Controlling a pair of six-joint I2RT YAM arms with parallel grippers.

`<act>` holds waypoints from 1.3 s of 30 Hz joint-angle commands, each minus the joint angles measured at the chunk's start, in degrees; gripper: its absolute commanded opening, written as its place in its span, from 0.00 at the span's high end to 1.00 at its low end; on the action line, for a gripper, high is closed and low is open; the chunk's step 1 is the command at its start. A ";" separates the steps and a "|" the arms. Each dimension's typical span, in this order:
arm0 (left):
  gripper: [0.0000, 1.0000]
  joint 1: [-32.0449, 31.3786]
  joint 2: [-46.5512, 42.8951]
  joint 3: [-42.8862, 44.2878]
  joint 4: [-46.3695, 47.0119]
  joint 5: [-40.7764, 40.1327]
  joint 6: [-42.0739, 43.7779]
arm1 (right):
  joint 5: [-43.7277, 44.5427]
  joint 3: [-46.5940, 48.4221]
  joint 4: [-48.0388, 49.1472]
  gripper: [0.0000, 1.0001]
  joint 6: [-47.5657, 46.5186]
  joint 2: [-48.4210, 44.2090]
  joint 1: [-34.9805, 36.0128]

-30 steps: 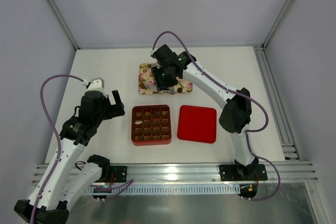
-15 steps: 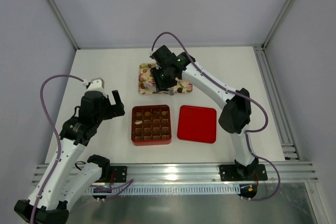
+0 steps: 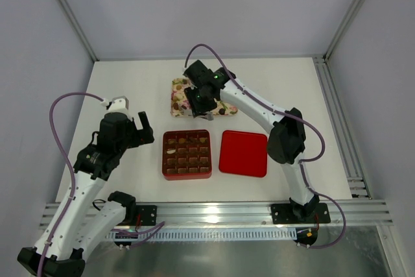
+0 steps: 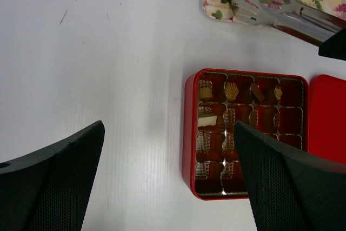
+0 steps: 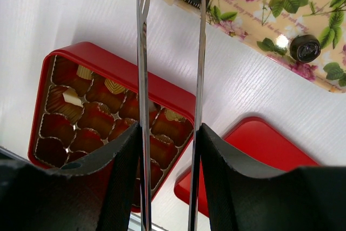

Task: Pack the chocolate

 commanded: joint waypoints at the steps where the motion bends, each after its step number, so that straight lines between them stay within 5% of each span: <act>1: 0.00 0.11 -0.56 0.54 1.19 -0.78 -0.23 | 1.24 1.11 1.04 0.52 0.45 0.67 0.51; 14: 0.00 0.20 -0.64 0.54 1.28 -0.78 -0.23 | 2.30 0.06 0.77 0.63 -0.08 0.15 0.95; 39: 0.00 0.20 -0.56 0.45 1.28 -0.69 -0.32 | 4.15 -2.67 0.60 0.56 -0.25 -4.51 1.04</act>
